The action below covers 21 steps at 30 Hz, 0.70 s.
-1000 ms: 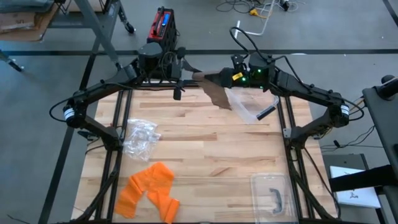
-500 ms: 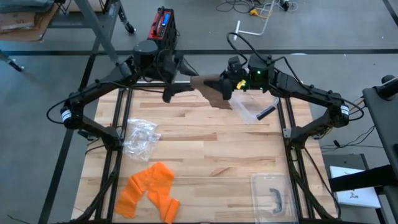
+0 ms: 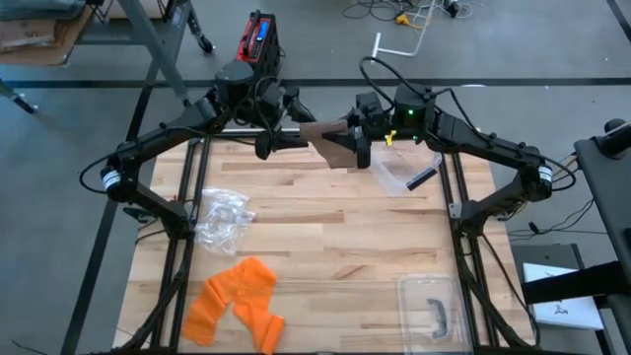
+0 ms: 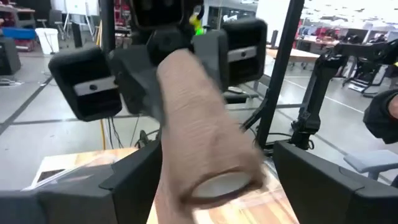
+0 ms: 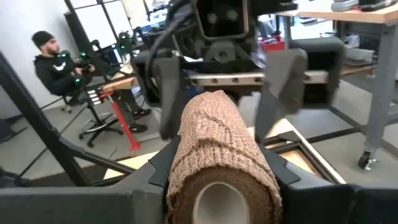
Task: Roll bandage
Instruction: Roll the brown bandage
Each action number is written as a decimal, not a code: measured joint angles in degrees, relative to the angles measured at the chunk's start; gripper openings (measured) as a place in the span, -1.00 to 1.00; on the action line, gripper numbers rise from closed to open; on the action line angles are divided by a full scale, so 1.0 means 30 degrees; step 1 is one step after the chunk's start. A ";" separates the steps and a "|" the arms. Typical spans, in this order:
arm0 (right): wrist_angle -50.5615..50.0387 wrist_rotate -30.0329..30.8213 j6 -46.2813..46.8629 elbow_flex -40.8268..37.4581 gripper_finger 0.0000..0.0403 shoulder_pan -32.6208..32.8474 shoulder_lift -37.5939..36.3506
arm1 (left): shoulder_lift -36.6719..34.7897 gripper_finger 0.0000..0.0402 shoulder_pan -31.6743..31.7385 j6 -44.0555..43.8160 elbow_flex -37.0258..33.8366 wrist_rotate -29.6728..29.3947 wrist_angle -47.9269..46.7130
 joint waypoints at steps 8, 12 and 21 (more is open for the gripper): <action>0.0094 -0.0380 0.1387 0.0000 -0.37 0.0008 0.0006 | 0.0213 0.17 -0.0007 -0.0165 0.0029 -0.0437 0.1106; 0.0379 -0.0244 0.3058 -0.0007 -0.34 -0.0007 0.0067 | 0.0220 -0.19 -0.0036 0.0371 0.0029 -0.0599 0.1084; 0.1315 0.1371 0.9756 -0.0007 0.00 0.0022 0.0145 | 0.0213 -0.73 -0.0348 0.2635 -0.0224 -0.2308 0.1086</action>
